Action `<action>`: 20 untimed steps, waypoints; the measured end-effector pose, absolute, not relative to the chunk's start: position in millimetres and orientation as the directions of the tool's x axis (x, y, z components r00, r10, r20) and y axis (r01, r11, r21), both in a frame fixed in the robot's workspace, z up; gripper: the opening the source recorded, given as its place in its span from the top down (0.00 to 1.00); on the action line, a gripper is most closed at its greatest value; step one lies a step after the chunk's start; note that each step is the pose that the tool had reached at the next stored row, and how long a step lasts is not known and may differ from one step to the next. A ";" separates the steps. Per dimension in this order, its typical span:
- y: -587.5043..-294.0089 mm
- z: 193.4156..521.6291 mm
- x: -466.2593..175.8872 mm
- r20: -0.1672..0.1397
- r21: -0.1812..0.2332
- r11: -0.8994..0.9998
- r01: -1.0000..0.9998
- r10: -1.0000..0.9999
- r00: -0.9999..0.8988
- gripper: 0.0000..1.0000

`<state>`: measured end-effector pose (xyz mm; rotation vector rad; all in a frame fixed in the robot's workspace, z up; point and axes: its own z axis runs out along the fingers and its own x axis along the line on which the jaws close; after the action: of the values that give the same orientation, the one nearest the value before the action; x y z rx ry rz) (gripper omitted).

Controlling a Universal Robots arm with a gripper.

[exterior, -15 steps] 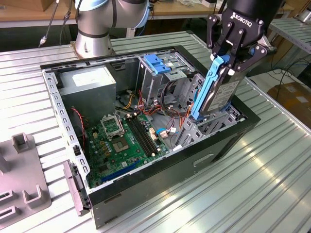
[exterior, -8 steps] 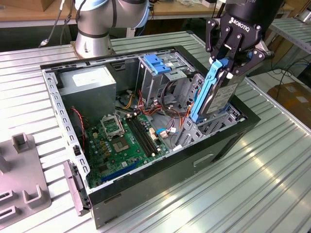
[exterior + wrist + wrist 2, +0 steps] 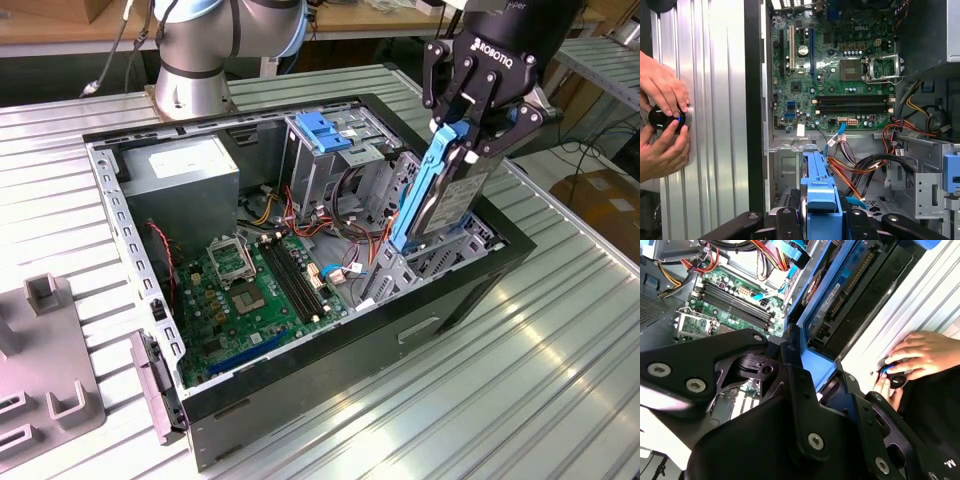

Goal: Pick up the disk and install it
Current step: 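Insert the disk into the insertion slot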

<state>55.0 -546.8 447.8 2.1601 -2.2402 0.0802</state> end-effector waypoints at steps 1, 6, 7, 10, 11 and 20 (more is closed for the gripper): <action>-547.0 448.0 55.2 0.053 -0.017 0.036 -0.999 -0.998 -0.037 0.63; -552.0 447.7 55.9 0.038 -0.017 0.036 -0.999 -0.999 -0.037 0.63; -552.4 447.5 55.9 0.038 -0.016 0.036 -0.999 -0.999 -0.037 0.63; -553.1 445.7 55.9 0.038 -0.014 0.036 -0.999 -0.999 -0.037 0.63; -553.2 444.9 56.1 0.038 -0.013 0.036 -0.999 -0.999 -0.037 0.63; -553.9 438.6 57.1 0.038 -0.008 0.036 -0.999 -0.999 -0.036 0.63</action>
<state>57.1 -553.9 438.6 2.1649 -2.2451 0.0501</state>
